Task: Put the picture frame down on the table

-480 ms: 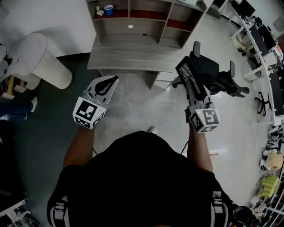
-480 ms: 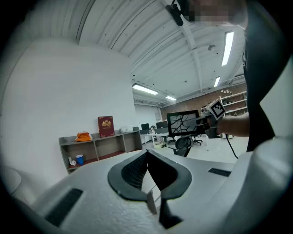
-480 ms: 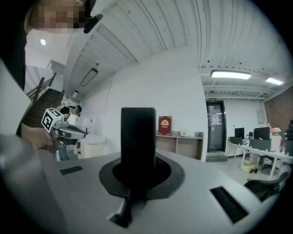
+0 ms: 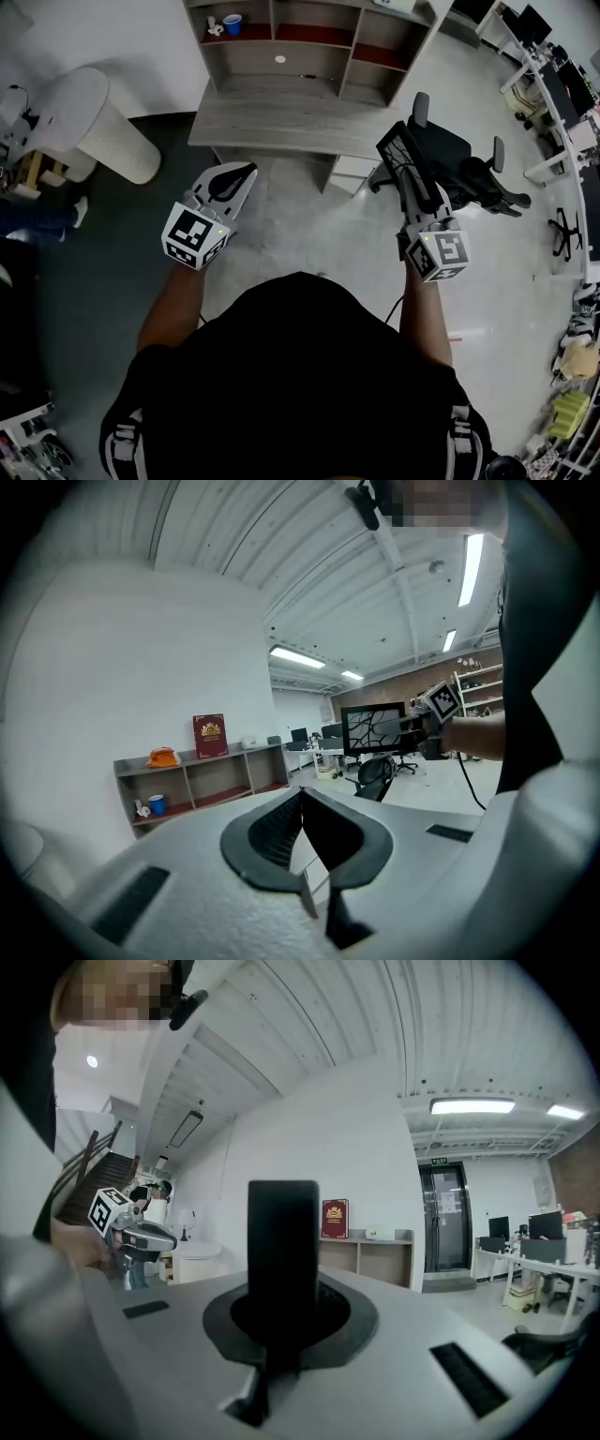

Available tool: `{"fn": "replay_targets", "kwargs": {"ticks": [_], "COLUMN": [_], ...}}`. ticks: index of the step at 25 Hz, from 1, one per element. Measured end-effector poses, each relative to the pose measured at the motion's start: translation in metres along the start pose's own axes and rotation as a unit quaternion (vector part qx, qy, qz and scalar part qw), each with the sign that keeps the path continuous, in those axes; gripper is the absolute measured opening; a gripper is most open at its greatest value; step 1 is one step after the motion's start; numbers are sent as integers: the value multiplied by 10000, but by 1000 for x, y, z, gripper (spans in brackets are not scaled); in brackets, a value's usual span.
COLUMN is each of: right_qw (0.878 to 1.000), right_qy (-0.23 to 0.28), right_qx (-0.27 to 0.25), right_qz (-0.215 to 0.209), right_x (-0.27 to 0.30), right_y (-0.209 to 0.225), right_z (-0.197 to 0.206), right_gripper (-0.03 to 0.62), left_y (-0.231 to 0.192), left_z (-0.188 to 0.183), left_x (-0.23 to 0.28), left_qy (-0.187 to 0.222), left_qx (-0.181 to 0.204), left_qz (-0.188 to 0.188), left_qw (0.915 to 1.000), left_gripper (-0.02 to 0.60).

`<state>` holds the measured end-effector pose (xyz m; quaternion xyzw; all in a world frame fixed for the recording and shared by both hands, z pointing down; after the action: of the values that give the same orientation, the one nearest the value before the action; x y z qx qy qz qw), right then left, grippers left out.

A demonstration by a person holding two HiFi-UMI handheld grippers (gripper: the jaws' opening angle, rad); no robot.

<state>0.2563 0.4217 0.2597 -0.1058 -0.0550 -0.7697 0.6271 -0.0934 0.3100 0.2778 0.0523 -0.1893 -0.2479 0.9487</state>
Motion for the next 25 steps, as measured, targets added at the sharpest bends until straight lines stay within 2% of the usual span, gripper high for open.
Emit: {"fn": "replay_targets", "kwargs": {"ticks": [16, 25], "right_qw": [9994, 9992], "right_qy": [216, 203], "right_qx": [79, 20], "right_qz": [-239, -357], "right_x": [-17, -7], "right_y": [85, 123], "right_z": [11, 21], "right_gripper": [18, 18], "left_y": [50, 73], "left_z": [-24, -35], "left_x": [55, 102], "left_qy": [-145, -392], "left_qx": [-78, 53], "left_qz": [-112, 116], "left_qw": [9998, 9992], "left_gripper": [18, 18]}}
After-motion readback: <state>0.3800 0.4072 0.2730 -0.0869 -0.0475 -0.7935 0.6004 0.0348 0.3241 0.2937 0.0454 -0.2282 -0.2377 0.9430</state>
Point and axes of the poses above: the fingertips, and each gripper's own axes: x forward along the fingers, y to its right, z out of its underside, the point moved 9 cm from there along -x, backward along the fingers, and after that the axes turned 12 degrees about -y, right-handed, at the moved point
